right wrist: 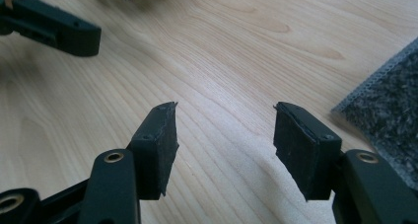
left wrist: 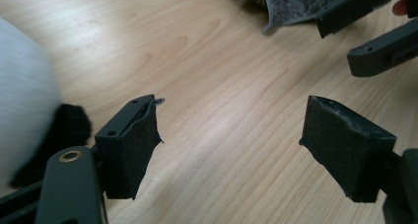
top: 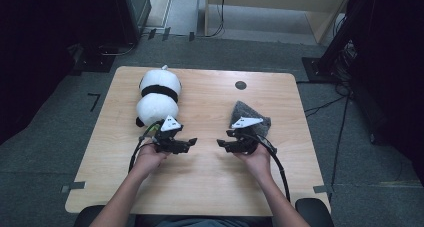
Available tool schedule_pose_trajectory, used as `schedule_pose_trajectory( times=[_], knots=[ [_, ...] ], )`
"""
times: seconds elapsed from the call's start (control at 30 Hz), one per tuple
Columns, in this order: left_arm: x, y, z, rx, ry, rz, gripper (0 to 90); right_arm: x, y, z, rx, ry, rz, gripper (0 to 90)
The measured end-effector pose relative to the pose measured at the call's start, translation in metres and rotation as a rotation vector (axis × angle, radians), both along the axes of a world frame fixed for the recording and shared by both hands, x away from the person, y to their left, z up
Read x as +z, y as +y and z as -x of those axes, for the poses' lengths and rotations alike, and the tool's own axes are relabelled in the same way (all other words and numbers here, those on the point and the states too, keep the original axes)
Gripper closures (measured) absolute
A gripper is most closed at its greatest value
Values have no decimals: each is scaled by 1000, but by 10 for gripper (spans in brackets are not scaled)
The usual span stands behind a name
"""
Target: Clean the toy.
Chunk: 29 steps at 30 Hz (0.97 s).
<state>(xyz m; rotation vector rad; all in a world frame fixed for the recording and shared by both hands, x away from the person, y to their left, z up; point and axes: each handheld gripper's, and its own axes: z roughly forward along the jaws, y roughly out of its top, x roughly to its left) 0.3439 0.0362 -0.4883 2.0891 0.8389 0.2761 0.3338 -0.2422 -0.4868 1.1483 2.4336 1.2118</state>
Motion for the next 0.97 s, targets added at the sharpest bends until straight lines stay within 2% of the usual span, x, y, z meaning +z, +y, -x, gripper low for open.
schedule_pose_trajectory(
  times=[0.13,0.23,0.3,0.47,0.6,0.73,0.87,0.97],
  knots=[
    [-8,-6,-1,-19,10,-42,215,-10,2,3,-17,7,8,421],
    [-14,-9,-3,-12,33,-21,216,-15,3,6,-22,-1,27,411],
    [-17,-10,-3,-13,25,-39,217,-18,3,7,-27,2,27,411],
    [-28,-7,-8,3,54,-63,217,-26,4,5,-29,8,48,407],
    [-29,-7,-8,6,48,-60,221,-29,8,7,-33,-9,64,398],
    [-29,-6,-8,10,50,-57,218,-31,9,7,-39,-23,60,369],
    [-29,-5,-8,18,53,-53,213,-33,7,7,-33,-35,32,317],
    [-29,-5,-7,17,56,-51,200,-35,7,8,-25,-53,39,292]
  ],
)
